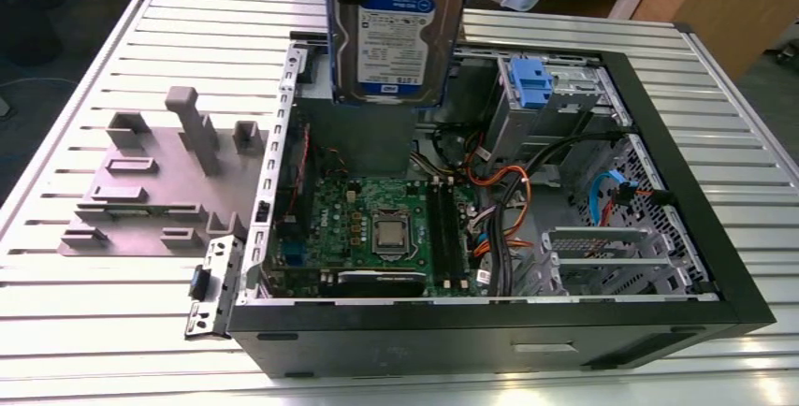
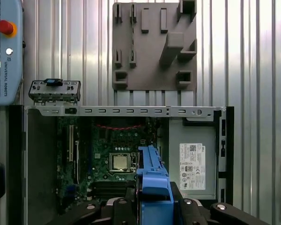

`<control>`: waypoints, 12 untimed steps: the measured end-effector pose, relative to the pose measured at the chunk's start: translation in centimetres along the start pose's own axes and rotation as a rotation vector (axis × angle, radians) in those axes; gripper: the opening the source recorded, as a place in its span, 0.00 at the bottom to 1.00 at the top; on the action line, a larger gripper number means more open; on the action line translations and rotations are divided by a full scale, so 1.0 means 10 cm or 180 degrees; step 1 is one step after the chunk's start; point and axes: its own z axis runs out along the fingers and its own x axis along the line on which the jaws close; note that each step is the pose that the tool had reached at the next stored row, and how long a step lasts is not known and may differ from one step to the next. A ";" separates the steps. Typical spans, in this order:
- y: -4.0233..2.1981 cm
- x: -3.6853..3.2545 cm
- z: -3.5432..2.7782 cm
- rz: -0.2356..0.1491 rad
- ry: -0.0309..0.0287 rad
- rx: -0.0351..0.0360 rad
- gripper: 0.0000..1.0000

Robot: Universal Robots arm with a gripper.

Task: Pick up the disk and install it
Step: 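Pick up the disk, then insert the disk into the insertion slot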

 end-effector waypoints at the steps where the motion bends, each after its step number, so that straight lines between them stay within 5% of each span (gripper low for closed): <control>1: -0.026 0.000 0.001 0.0000 0.0000 0.0000 0.36; 12: -0.045 0.000 0.002 0.0000 0.0000 0.0000 0.36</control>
